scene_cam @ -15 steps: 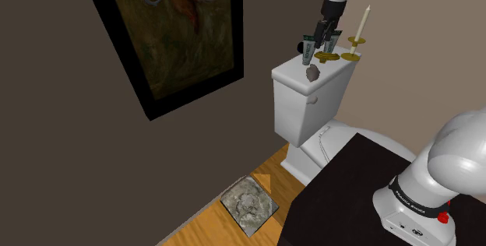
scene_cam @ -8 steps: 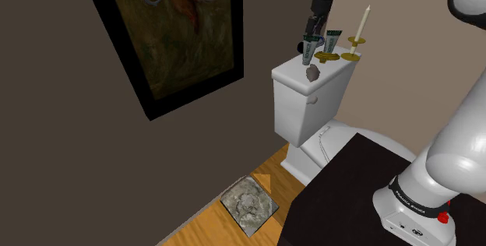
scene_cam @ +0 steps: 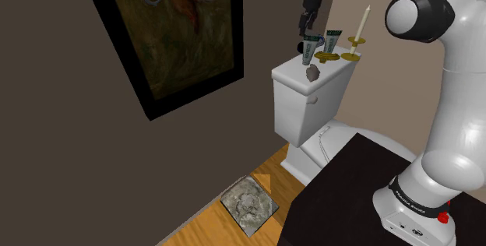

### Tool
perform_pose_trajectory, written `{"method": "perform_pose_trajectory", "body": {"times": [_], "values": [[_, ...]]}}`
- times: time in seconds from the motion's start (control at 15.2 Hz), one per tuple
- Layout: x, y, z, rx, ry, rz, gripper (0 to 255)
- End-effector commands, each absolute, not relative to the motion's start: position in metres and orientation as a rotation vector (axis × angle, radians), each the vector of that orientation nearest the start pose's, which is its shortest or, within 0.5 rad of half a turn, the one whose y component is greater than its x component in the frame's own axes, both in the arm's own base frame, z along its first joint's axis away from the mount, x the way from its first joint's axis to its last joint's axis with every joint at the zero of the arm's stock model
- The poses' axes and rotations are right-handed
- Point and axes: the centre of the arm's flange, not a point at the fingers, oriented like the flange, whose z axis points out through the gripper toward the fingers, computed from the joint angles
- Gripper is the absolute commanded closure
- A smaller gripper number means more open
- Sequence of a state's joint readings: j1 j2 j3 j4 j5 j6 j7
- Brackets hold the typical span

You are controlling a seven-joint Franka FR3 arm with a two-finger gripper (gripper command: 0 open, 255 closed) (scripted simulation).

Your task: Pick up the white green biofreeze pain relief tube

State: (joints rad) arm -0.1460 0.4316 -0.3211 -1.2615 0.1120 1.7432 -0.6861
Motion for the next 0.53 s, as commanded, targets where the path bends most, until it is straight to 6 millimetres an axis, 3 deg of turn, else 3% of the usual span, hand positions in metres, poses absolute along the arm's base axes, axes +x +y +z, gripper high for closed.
{"method": "perform_pose_trajectory", "body": {"times": [0.0,0.33,0.46], "values": [[0.644,-0.262,0.521,-3.174,-0.383,-0.078,0],[0.644,-0.262,0.491,-3.174,-0.383,-0.078,0],[0.644,-0.262,0.491,-3.174,-0.383,-0.078,0]]}}
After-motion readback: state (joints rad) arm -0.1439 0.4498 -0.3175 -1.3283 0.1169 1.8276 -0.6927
